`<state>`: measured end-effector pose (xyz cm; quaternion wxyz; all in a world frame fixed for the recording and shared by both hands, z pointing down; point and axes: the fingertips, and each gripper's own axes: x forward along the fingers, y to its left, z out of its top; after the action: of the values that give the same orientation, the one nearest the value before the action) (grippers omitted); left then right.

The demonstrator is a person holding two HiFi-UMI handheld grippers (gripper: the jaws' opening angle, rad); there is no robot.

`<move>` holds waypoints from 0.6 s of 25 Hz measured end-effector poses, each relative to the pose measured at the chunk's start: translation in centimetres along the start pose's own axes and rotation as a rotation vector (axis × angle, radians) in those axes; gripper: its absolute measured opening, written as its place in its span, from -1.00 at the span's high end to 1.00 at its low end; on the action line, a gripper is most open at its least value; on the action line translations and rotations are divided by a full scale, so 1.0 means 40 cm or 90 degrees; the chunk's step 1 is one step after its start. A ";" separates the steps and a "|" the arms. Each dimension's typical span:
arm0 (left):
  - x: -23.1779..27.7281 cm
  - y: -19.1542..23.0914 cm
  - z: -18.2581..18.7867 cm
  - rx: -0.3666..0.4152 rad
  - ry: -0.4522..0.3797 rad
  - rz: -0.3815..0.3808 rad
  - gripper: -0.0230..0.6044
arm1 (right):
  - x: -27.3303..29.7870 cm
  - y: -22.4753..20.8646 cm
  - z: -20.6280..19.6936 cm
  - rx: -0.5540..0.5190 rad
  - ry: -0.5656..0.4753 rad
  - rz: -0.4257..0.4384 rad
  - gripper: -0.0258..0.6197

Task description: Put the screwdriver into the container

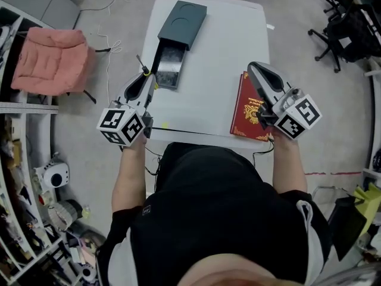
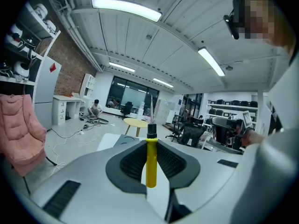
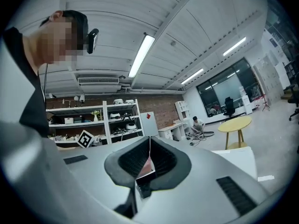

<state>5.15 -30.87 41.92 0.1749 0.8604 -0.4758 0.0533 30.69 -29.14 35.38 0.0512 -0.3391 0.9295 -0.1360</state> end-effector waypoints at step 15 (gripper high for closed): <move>0.067 0.132 -0.108 -0.055 0.070 0.016 0.69 | 0.119 0.026 -0.074 0.028 0.042 0.032 0.83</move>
<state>2.53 -34.07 47.96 0.2372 0.8418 -0.4779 0.0823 25.84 -30.81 37.90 0.0311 -0.3097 0.9357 -0.1661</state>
